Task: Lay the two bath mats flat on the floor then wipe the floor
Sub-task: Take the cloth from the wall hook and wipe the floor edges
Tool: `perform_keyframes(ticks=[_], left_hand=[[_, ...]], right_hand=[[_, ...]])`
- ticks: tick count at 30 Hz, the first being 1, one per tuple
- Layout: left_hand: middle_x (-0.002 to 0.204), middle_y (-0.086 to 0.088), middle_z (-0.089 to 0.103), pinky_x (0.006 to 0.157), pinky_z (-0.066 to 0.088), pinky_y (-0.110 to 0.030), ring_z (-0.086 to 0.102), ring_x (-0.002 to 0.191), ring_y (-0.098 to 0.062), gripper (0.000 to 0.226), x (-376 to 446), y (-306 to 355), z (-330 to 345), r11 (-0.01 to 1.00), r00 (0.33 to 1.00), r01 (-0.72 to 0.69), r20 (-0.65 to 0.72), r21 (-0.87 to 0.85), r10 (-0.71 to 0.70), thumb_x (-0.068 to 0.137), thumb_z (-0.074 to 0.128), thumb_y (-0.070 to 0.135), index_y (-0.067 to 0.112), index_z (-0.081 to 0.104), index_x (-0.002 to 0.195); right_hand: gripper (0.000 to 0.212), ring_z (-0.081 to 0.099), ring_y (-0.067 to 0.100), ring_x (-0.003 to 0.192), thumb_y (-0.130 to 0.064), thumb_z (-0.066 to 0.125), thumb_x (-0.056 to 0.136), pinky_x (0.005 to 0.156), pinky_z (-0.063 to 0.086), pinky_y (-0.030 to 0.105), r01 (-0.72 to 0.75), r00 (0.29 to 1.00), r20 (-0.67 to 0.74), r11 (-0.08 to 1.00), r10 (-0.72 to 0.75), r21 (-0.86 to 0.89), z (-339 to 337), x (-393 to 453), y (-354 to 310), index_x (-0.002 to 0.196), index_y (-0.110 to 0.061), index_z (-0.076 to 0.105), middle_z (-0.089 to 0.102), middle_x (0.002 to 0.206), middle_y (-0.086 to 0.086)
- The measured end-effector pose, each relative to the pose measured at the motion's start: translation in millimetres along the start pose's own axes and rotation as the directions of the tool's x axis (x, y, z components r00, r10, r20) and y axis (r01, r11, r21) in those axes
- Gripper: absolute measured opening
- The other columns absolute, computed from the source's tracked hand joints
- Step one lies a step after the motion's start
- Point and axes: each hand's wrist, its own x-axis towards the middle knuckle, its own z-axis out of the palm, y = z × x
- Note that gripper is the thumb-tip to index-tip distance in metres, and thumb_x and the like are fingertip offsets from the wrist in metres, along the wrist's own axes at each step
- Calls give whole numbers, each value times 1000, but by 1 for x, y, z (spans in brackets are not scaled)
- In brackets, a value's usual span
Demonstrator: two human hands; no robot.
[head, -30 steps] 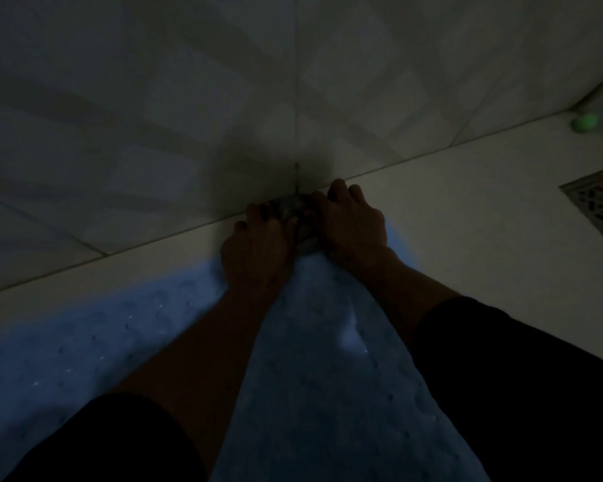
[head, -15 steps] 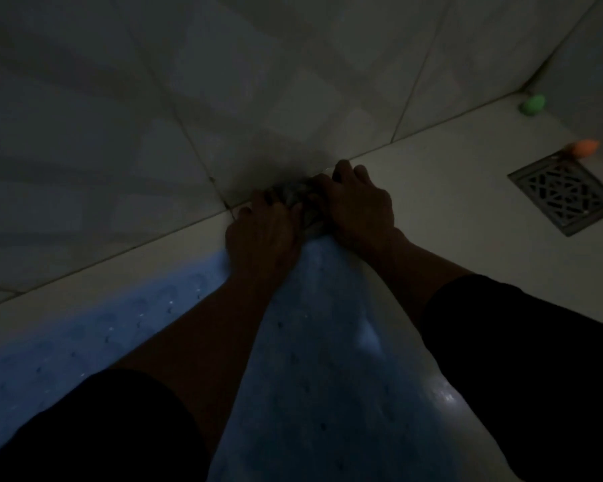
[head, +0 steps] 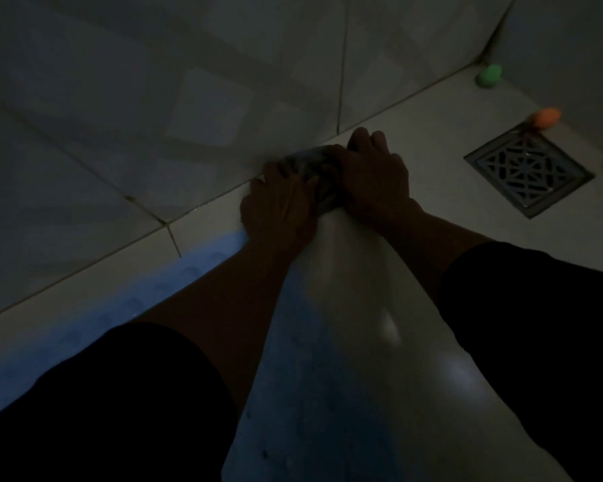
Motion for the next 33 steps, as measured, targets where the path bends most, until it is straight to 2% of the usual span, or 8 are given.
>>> perform_keyframes(ticks=[4, 7, 12, 17, 20, 25, 30, 33], left_hand=[[145, -17, 38, 78, 34, -43, 47, 123, -41, 62, 11, 21, -1, 1000, 999, 9, 51, -4, -9, 105, 29, 53, 10, 32, 149], [149, -17, 32, 88, 41, -47, 41, 128, -41, 64, 15, 29, -4, 999, 996, -33, 87, -16, 35, 104, 29, 55, 15, 25, 154], [154, -19, 25, 96, 42, -50, 35, 134, -42, 67, 10, 42, -7, 994, 984, -110, 142, -13, 110, 104, 37, 48, 16, 14, 158], [146, -16, 33, 87, 42, -45, 41, 126, -38, 62, -14, 56, -5, 992, 982, -117, 141, -56, 124, 105, 38, 44, 18, 18, 157], [147, -16, 33, 78, 36, -41, 41, 125, -38, 64, -34, 64, -4, 992, 981, -107, 156, -61, 116, 104, 43, 40, 19, 16, 158], [143, -16, 35, 85, 44, -46, 45, 122, -39, 75, -68, 67, -5, 994, 974, -99, 201, -54, 108, 98, 58, 35, 20, 15, 158], [140, -16, 37, 81, 43, -44, 48, 120, -39, 71, -97, 56, -10, 994, 966, -86, 240, -73, 101, 100, 55, 31, 18, 16, 158], [142, -16, 35, 88, 46, -47, 47, 122, -39, 73, -109, 45, -15, 997, 961, -71, 266, -43, 80, 100, 56, 29, 17, 14, 158]], right_hand=[[44, 38, 34, 121, -50, 38, 99, 91, 37, 49, -39, 999, -10, 999, 39, -32, -3, 2, 19, 138, -31, 47, 44, 128, 10], [42, 38, 35, 121, -50, 40, 98, 92, 36, 49, -75, 997, -20, 994, 73, -74, -6, -1, 31, 134, -30, 50, 45, 125, 10], [40, 36, 34, 123, -45, 35, 101, 94, 32, 48, -137, 991, -3, 989, 137, -49, -14, -17, 43, 136, -28, 46, 44, 127, 10], [44, 33, 34, 127, -40, 46, 98, 98, 33, 49, -192, 980, 53, 981, 192, -10, -25, -46, 44, 141, -28, 43, 42, 133, 9], [49, 33, 34, 127, -42, 48, 96, 98, 34, 50, -209, 976, 69, 978, 207, 19, -30, -70, 43, 142, -27, 41, 42, 133, 8], [50, 35, 33, 124, -40, 51, 95, 92, 38, 48, -261, 962, 100, 964, 256, 44, -36, -104, 34, 142, -27, 41, 42, 132, 9], [51, 39, 33, 118, -36, 54, 94, 85, 45, 46, -269, 958, 141, 952, 249, 145, -40, -136, 18, 143, -28, 42, 42, 126, 10], [48, 40, 32, 115, -33, 54, 95, 82, 49, 44, -267, 956, 170, 950, 240, 162, -41, -147, 5, 141, -28, 43, 41, 124, 9]])
